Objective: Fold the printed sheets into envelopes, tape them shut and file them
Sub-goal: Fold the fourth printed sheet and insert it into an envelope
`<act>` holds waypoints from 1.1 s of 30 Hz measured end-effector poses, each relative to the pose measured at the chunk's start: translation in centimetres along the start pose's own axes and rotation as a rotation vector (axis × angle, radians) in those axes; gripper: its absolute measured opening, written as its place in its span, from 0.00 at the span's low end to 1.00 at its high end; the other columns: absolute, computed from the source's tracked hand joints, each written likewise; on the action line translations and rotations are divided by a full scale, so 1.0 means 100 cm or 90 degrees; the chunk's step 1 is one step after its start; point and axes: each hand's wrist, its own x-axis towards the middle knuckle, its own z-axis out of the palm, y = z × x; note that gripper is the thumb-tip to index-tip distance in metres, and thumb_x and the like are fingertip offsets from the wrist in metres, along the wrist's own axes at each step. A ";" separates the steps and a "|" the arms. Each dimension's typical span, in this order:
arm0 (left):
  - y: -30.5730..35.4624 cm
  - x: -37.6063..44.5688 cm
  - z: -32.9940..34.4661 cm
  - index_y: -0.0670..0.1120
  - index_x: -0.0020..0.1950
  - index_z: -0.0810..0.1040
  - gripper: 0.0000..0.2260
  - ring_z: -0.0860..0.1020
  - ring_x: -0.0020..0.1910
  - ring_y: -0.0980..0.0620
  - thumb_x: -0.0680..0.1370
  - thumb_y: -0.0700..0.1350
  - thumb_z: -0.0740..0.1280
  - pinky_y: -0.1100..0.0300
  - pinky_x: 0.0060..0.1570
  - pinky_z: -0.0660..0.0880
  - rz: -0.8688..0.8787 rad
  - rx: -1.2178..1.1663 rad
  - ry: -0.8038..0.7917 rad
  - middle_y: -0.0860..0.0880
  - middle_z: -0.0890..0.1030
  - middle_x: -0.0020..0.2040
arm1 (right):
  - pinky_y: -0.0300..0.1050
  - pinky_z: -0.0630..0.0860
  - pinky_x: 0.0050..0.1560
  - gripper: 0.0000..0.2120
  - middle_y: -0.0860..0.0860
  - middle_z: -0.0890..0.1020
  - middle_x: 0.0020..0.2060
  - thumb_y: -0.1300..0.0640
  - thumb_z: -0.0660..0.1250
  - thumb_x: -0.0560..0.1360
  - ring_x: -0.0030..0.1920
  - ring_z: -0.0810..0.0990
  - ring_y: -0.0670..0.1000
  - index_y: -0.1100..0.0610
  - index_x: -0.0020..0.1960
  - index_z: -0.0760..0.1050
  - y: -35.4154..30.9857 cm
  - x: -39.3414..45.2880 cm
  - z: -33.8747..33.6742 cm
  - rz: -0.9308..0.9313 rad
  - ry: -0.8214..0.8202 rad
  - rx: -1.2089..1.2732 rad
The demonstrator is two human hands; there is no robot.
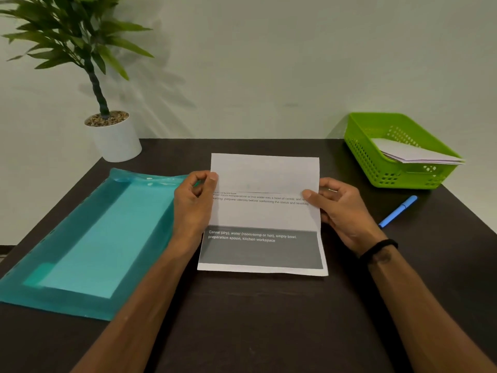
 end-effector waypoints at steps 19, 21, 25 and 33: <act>-0.003 0.002 0.000 0.47 0.59 0.84 0.07 0.85 0.51 0.48 0.82 0.41 0.69 0.51 0.54 0.78 -0.128 -0.101 -0.161 0.45 0.87 0.55 | 0.38 0.82 0.43 0.10 0.47 0.89 0.46 0.67 0.72 0.78 0.44 0.88 0.46 0.56 0.55 0.82 -0.002 0.007 -0.005 -0.071 0.113 -0.015; -0.001 0.002 -0.001 0.48 0.57 0.85 0.07 0.84 0.50 0.47 0.82 0.41 0.69 0.51 0.54 0.79 -0.145 -0.117 -0.160 0.45 0.87 0.54 | 0.38 0.82 0.43 0.08 0.48 0.89 0.45 0.68 0.72 0.78 0.43 0.88 0.46 0.57 0.53 0.83 -0.003 0.008 -0.005 -0.074 0.116 -0.011; -0.001 0.004 -0.003 0.51 0.48 0.86 0.09 0.84 0.46 0.49 0.81 0.40 0.68 0.53 0.50 0.79 -0.160 -0.124 -0.148 0.45 0.87 0.49 | 0.39 0.82 0.45 0.08 0.48 0.89 0.45 0.67 0.72 0.78 0.44 0.87 0.46 0.56 0.51 0.84 -0.002 0.007 -0.005 -0.066 0.112 0.010; 0.005 0.004 0.000 0.46 0.44 0.88 0.12 0.84 0.44 0.48 0.79 0.41 0.64 0.52 0.50 0.78 -0.200 -0.129 -0.079 0.44 0.87 0.45 | 0.44 0.84 0.43 0.11 0.57 0.88 0.52 0.69 0.64 0.79 0.45 0.87 0.53 0.64 0.52 0.85 -0.007 0.004 -0.001 0.002 0.105 0.051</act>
